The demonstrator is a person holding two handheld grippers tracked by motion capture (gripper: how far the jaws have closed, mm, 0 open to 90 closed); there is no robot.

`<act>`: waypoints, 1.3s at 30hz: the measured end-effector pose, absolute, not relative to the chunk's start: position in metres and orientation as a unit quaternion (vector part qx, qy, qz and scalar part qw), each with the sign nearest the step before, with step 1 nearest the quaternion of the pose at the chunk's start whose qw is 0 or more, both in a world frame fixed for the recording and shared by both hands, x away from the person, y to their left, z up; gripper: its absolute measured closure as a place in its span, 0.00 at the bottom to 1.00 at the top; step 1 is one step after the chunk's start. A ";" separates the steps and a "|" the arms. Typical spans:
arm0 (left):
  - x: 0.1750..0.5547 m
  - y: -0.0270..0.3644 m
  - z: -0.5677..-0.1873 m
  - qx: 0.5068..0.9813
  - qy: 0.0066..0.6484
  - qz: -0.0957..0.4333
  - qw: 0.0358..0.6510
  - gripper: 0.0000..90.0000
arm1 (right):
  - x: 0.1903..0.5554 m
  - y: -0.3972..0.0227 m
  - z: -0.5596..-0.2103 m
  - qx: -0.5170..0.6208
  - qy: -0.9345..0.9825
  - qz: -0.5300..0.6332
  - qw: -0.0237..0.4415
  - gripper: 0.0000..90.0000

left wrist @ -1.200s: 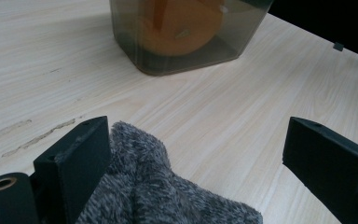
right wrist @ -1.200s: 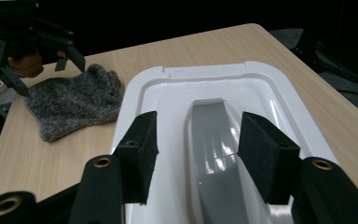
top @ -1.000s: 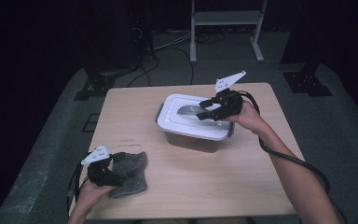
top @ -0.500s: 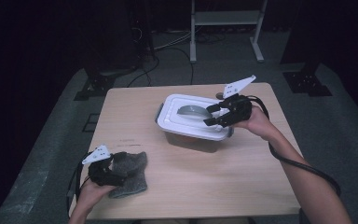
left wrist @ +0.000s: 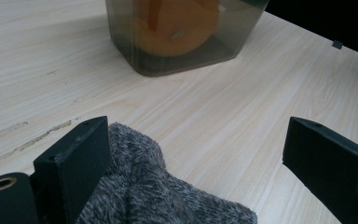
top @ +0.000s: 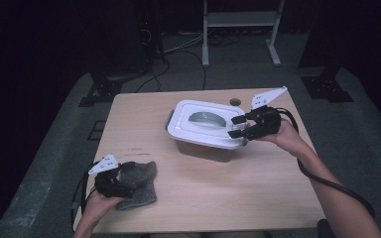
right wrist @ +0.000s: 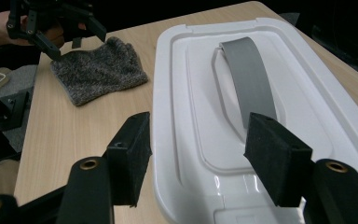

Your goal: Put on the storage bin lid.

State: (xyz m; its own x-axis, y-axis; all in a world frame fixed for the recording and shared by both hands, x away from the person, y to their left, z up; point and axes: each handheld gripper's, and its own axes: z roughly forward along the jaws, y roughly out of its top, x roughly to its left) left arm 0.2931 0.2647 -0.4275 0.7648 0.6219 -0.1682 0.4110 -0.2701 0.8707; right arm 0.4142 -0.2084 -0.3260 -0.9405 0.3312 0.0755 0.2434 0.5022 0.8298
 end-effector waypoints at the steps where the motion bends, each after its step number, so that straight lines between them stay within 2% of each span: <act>1: 0.293 0.265 -0.428 0.790 0.327 0.103 0.508 0.08 | 0.413 -0.211 -0.327 0.168 0.865 0.471 0.048 0.43; 39: 0.293 0.262 -0.429 0.791 0.326 0.100 0.508 0.08 | 0.378 -0.276 -0.355 0.224 0.844 0.486 0.050 0.41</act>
